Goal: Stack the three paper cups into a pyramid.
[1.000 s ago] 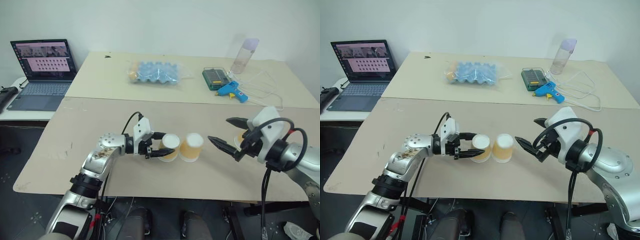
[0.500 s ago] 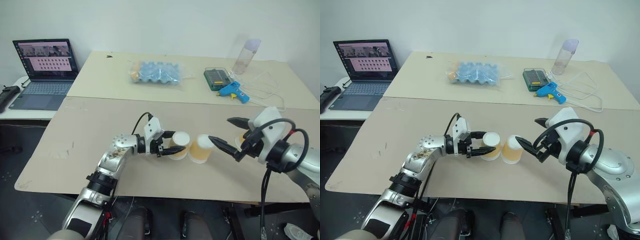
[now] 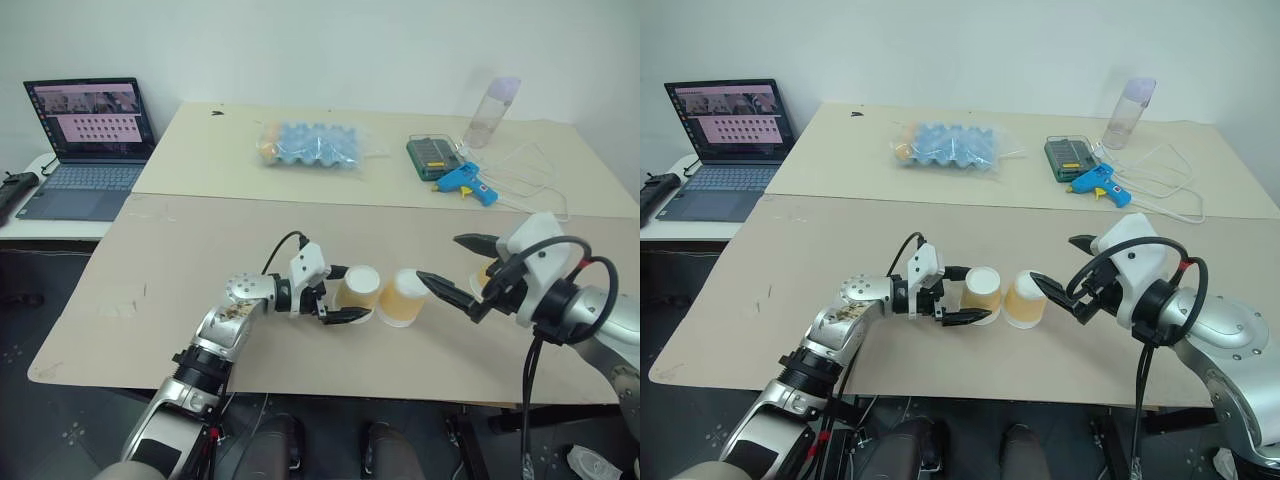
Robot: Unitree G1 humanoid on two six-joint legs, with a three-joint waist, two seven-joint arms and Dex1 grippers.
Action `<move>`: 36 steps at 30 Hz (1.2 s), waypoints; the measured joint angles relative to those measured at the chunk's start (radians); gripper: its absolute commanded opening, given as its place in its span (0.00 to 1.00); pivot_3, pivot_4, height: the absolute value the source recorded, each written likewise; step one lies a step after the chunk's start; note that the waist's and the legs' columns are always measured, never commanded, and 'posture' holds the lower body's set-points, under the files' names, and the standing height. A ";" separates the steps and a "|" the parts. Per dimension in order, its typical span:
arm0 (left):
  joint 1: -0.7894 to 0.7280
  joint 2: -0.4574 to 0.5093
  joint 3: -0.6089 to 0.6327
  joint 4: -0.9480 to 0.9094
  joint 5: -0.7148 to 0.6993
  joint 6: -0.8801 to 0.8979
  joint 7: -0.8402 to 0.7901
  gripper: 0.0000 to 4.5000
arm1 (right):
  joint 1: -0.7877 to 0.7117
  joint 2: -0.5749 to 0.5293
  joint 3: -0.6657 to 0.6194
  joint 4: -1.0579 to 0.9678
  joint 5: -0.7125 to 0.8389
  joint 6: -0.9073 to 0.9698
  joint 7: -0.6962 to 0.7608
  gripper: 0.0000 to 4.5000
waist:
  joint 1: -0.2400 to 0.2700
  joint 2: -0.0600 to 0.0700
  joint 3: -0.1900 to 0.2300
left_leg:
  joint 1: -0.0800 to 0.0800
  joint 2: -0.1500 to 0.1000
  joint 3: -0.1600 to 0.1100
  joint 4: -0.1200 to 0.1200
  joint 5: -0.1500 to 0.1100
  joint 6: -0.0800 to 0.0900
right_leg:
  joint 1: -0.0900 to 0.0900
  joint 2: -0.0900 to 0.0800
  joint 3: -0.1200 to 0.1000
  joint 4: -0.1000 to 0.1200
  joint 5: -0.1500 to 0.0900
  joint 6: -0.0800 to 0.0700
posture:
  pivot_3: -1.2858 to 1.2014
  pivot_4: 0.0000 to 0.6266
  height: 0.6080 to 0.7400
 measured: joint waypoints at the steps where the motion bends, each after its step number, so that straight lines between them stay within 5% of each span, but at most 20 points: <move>1: 0.002 0.014 0.003 -0.016 -0.004 0.011 -0.004 0.98 | -0.002 0.000 0.000 0.000 0.000 0.000 0.001 1.00 | 0.000 0.000 0.000 | 0.000 0.000 0.000 0.000 0.000 0.000 | 0.000 0.000 0.000 0.000 0.000 0.000 | 0.52 0.24 1.00; 15: -0.010 0.244 0.118 -0.277 -0.121 0.181 -0.070 0.98 | 0.023 0.000 -0.032 0.016 0.000 0.000 0.018 1.00 | 0.002 0.000 0.000 | 0.000 0.000 0.000 0.000 -0.002 -0.004 | 0.000 0.000 -0.001 0.000 0.000 0.000 | 0.52 0.24 1.00; 20: -0.044 0.276 0.133 -0.338 -0.181 0.247 -0.090 0.98 | 0.172 0.014 -0.256 0.010 0.003 0.017 0.016 1.00 | 0.007 0.000 0.000 | 0.000 0.000 0.000 0.000 -0.002 -0.004 | 0.000 0.000 -0.001 0.000 -0.001 0.001 | 0.52 0.24 1.00; 28: -0.050 0.280 0.123 -0.373 -0.221 0.284 -0.099 0.98 | 0.453 0.189 -0.572 -0.127 0.048 0.085 -0.040 1.00 | 0.000 0.001 -0.001 | 0.003 0.001 0.000 -0.001 -0.002 -0.004 | 0.002 0.002 0.001 0.001 -0.003 0.003 | 0.52 0.24 1.00; 36: -0.091 0.268 0.102 -0.339 -0.225 0.278 -0.109 0.98 | 0.462 0.369 -0.356 -0.042 -0.072 0.006 -0.175 1.00 | -0.027 0.003 -0.001 | 0.005 0.001 0.003 -0.001 -0.003 -0.006 | 0.000 0.000 0.004 0.000 -0.005 0.007 | 0.52 0.24 1.00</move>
